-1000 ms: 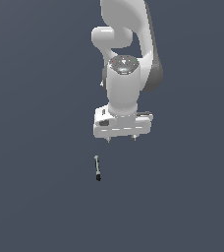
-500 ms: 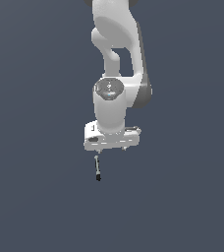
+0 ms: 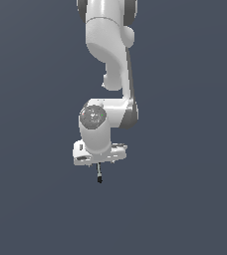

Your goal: Pick up the object and move it to a goal position.

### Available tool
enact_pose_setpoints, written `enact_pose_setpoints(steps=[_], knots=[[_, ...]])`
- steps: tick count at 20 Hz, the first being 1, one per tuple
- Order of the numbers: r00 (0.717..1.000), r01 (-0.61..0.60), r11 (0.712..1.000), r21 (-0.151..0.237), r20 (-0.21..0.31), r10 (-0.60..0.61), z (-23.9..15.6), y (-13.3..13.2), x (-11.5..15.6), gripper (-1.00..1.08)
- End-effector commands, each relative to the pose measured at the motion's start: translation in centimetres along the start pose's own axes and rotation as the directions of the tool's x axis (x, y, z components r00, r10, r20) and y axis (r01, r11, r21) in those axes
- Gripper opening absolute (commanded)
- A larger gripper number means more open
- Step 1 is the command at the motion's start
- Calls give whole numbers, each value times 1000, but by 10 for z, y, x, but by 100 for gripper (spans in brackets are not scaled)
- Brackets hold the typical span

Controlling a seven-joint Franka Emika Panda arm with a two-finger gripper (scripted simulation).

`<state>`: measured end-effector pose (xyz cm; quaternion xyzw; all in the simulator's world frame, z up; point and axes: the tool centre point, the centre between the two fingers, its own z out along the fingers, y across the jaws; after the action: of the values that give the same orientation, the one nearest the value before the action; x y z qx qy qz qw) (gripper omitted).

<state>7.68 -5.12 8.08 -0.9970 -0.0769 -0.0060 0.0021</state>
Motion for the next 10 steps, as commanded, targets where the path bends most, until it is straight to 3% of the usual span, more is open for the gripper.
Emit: enact_pose_setpoints(steps=[1,10], knots=[[1000,9,1000,-2,5,-8,10,8,1,100],[1000,14,1000,-3,13,-14,21,17,1,100]])
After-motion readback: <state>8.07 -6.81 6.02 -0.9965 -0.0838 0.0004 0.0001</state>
